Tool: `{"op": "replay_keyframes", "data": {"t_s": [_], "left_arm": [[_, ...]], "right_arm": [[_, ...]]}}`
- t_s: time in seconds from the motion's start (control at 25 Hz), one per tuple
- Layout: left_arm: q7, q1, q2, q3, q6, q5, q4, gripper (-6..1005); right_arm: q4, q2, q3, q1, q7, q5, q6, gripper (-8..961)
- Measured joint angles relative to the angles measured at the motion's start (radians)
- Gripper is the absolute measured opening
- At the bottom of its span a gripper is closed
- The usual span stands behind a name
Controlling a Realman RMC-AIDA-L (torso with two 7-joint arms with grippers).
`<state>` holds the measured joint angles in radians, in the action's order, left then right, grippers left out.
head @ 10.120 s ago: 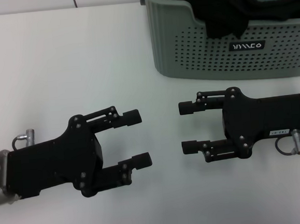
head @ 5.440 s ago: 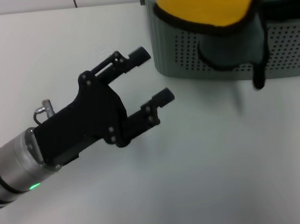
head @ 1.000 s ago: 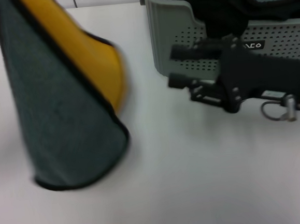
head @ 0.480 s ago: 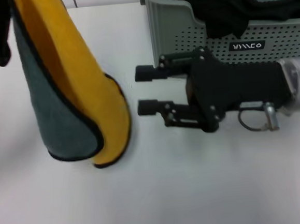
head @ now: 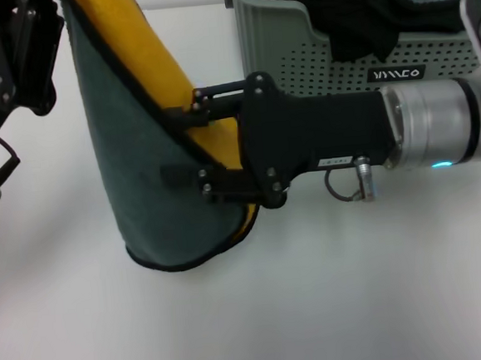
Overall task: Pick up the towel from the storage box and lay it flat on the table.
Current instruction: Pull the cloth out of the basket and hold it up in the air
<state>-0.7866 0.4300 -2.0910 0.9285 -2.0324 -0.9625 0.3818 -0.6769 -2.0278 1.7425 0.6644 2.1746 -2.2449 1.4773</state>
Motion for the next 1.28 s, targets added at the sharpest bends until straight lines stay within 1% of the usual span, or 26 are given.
{"op": "replay_keyframes", "data": {"t_s": [0.16, 0.4, 0.68, 0.88, 1.28], "left_arm": [[0.021, 0.002, 0.001, -0.002, 0.000, 0.001, -0.010, 15], [0.030, 0.000, 0.000, -0.006, 0.000, 0.009, -0.011, 15], [0.032, -0.001, 0.001, -0.008, 0.000, 0.026, -0.002, 16], [0.032, -0.004, 0.002, -0.007, 0.000, 0.035, -0.001, 15], [0.035, -0.010, 0.002, -0.008, 0.000, 0.036, 0.000, 16]], "right_arm": [[0.001, 0.000, 0.033, 0.010, 0.008, -0.014, -0.010, 448], [0.042, 0.000, 0.090, -0.006, 0.033, -0.035, -0.055, 442], [0.097, 0.002, 0.085, -0.047, 0.066, -0.033, -0.060, 435], [0.127, 0.004, 0.084, -0.043, 0.068, -0.014, -0.067, 429], [0.132, 0.005, 0.084, -0.046, 0.072, -0.004, -0.072, 419]]}}
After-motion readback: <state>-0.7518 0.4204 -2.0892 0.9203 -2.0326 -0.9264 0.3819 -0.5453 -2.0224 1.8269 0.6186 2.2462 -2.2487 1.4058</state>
